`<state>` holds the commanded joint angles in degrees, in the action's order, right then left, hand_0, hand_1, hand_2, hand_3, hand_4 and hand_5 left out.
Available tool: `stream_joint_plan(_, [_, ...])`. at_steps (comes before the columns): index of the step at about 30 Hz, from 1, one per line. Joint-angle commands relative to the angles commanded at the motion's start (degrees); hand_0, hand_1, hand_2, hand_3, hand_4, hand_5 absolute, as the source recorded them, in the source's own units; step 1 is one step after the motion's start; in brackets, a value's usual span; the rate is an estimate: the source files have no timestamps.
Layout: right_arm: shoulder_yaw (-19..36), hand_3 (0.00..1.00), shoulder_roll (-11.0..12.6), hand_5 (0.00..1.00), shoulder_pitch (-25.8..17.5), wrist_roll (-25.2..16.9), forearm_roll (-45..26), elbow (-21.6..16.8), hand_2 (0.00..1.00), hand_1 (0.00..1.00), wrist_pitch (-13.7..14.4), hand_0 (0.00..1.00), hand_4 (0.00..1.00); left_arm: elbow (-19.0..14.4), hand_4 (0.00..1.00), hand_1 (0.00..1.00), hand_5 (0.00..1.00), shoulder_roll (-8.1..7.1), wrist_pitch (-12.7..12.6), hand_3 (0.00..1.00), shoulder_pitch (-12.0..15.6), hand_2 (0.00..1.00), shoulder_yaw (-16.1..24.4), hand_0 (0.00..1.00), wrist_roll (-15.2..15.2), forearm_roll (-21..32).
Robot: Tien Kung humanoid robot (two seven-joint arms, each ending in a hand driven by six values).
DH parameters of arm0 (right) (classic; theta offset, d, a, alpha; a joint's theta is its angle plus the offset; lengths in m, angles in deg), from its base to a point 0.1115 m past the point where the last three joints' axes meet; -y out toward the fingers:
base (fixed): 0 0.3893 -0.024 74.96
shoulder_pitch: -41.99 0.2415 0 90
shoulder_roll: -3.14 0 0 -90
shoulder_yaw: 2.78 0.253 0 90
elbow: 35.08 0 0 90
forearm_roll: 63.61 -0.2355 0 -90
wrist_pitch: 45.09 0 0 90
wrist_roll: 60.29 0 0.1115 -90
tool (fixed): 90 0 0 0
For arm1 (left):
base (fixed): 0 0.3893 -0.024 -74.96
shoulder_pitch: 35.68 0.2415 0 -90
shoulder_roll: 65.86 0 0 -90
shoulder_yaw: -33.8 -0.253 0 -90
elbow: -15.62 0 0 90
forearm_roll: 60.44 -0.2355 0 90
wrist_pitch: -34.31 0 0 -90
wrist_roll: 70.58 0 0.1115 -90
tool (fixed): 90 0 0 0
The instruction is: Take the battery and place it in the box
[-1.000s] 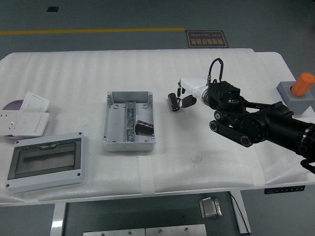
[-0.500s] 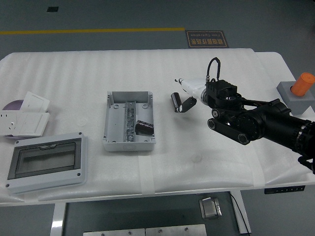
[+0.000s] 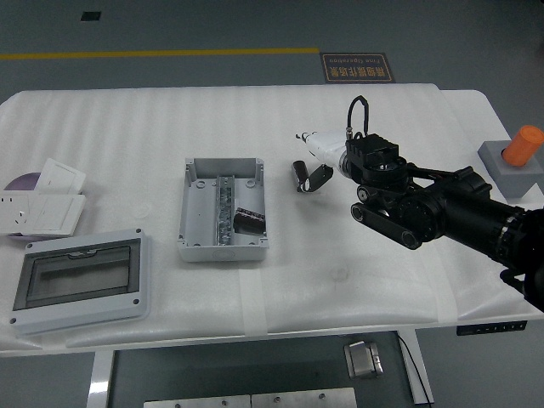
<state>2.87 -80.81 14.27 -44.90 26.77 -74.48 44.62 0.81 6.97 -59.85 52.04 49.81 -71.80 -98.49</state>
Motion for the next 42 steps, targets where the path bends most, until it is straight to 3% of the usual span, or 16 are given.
stream_joint_plan(4, [1.98, 0.998, -0.59, 0.455, -0.13, -0.62, 1.97, 0.53, 0.956, 0.836, -2.35, 0.852, 0.934, -0.01, 0.497, 0.649, 0.492, -0.05, 0.0, 0.586, -0.05, 0.393, -0.04, 0.623, -0.01, -0.08])
stream_joint_plan(5, [2.49, 0.998, -0.74, 0.476, -0.21, -0.75, 2.64, 0.63, 0.87, 0.797, -3.07, 0.795, 0.889, -0.02, 0.497, 0.649, 0.491, -0.06, 0.0, 0.586, -0.07, 0.392, -0.05, 0.623, -0.01, -0.11])
stream_joint_plan(10, [5.22, 0.998, -1.21, 0.476, -0.84, -1.34, 6.46, 1.04, 0.87, 0.797, -7.17, 0.795, 0.889, -0.13, 0.497, 0.649, 0.491, -0.1, 0.03, 0.586, -0.21, 0.392, 0.14, 0.623, -0.02, -0.42])
stream_joint_plan(11, [5.6, 0.998, -1.23, 0.402, -1.0, -1.42, 6.9, 1.14, 0.823, 0.779, -7.69, 0.792, 0.75, -0.15, 0.497, 0.648, 0.491, -0.1, 0.03, 0.586, -0.25, 0.39, 0.19, 0.623, -0.02, -0.5])
stream_joint_plan(12, [5.85, 0.998, -1.24, 0.402, -1.11, -1.47, 7.16, 1.23, 0.823, 0.779, -8.0, 0.792, 0.75, -0.18, 0.497, 0.648, 0.491, -0.1, 0.03, 0.586, -0.28, 0.39, 0.23, 0.623, -0.02, -0.56])
stream_joint_plan(42, [9.64, 0.998, -2.69, 0.403, -3.02, -2.02, 10.01, 3.31, 0.782, 0.76, -10.4, 0.779, 0.737, -0.31, 0.497, 0.649, 0.49, 0.02, 0.02, 0.587, -0.98, 0.385, -0.34, 0.623, -0.12, -1.1])
